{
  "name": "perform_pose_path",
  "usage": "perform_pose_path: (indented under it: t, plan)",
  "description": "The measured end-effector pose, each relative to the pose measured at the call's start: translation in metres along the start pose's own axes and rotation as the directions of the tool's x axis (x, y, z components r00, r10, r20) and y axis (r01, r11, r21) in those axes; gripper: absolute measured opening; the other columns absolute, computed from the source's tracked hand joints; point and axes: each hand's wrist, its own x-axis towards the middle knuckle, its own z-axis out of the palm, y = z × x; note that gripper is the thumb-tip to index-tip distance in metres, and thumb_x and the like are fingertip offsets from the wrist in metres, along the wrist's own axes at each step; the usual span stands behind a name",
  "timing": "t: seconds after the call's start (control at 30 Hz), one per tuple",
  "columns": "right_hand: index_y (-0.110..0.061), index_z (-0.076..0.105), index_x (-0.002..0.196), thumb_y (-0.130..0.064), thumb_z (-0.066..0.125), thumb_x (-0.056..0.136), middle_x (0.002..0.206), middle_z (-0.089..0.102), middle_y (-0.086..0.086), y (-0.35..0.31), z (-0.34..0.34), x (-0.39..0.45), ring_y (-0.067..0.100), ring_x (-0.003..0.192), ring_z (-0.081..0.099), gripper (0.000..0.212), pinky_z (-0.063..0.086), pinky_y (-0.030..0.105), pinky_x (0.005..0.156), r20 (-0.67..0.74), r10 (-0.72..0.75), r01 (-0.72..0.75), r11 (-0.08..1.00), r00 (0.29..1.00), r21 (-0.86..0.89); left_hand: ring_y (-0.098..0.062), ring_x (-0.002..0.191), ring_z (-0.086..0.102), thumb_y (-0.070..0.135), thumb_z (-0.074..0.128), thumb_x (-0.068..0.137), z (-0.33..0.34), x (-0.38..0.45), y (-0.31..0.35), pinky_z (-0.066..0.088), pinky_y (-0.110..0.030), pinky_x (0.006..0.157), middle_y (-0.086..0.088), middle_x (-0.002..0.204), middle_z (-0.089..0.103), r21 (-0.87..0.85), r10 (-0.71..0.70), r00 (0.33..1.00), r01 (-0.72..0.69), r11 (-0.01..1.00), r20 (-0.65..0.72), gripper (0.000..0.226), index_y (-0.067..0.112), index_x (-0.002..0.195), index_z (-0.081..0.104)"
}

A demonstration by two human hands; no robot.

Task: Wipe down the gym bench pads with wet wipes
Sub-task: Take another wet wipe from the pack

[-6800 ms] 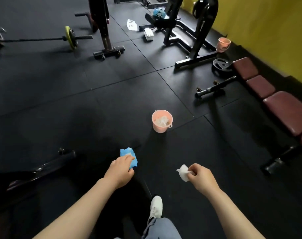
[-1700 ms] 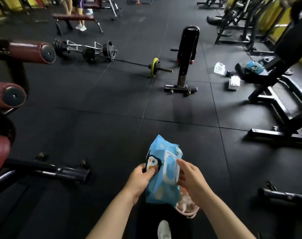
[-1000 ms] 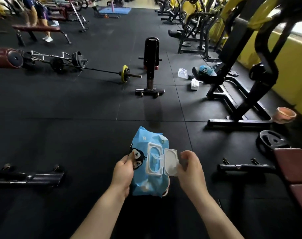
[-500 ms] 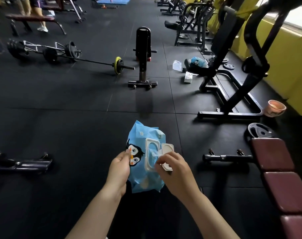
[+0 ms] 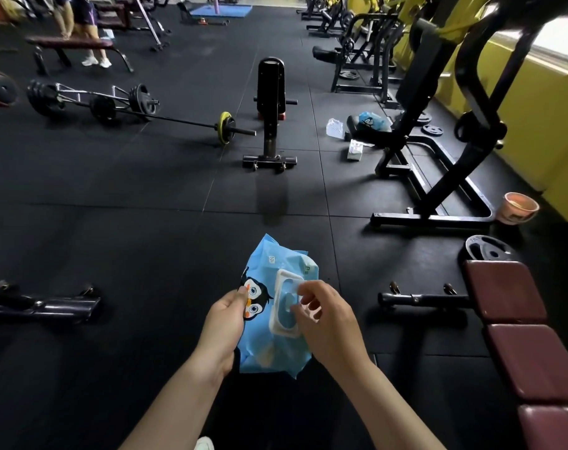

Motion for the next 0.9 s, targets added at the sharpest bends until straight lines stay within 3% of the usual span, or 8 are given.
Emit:
perform_pose_path:
  t: [0.23,0.5,0.7,0.9]
  plan:
    - [-0.03,0.071,0.088,-0.026,0.077,0.082,0.096,0.058,-0.017,0.001,-0.001,-0.011,0.005,0.089,0.057,0.009,0.052,0.026,0.074,0.031,-0.046,0.045,0.999,0.998,0.029,-0.022,0.084,0.075,0.035,0.048,0.104,-0.004,-0.014,0.002,0.058,-0.035,0.071,-0.006,0.092,0.077,0.029,0.058,0.998,-0.058,0.998,-0.001,0.033,0.017,0.095,0.074]
    - [-0.024,0.07,0.087,-0.026,0.068,0.086,0.09,0.056,-0.014,-0.006,0.009,-0.017,0.005,0.084,0.05,0.002,0.041,0.016,0.069,0.081,-0.02,0.028,0.995,0.996,-0.097,-0.018,0.082,0.075,0.034,0.048,0.104,-0.009,-0.024,-0.004,0.056,-0.025,0.062,-0.002,0.09,0.078,0.08,0.091,0.996,-0.091,0.993,0.001,0.032,0.017,0.095,0.073]
    - [-0.017,0.062,0.089,-0.026,0.053,0.097,0.097,0.055,-0.006,-0.007,0.015,-0.021,0.012,0.087,0.052,0.015,0.042,0.018,0.068,0.17,-0.011,0.046,0.978,0.985,-0.205,-0.016,0.082,0.074,0.034,0.047,0.104,-0.014,-0.027,-0.009,0.054,-0.021,0.06,-0.001,0.089,0.078,0.096,0.09,0.996,-0.091,0.991,0.006,0.034,0.017,0.09,0.074]
    - [-0.017,0.054,0.085,-0.028,0.05,0.098,0.097,0.051,-0.009,-0.008,0.013,-0.019,0.011,0.088,0.051,0.017,0.042,0.024,0.075,0.252,0.08,-0.055,0.993,0.965,-0.104,-0.018,0.08,0.075,0.031,0.048,0.104,-0.017,-0.026,-0.006,0.055,-0.021,0.057,-0.004,0.09,0.078,0.033,0.059,0.998,-0.059,0.998,0.002,0.031,0.014,0.098,0.072]
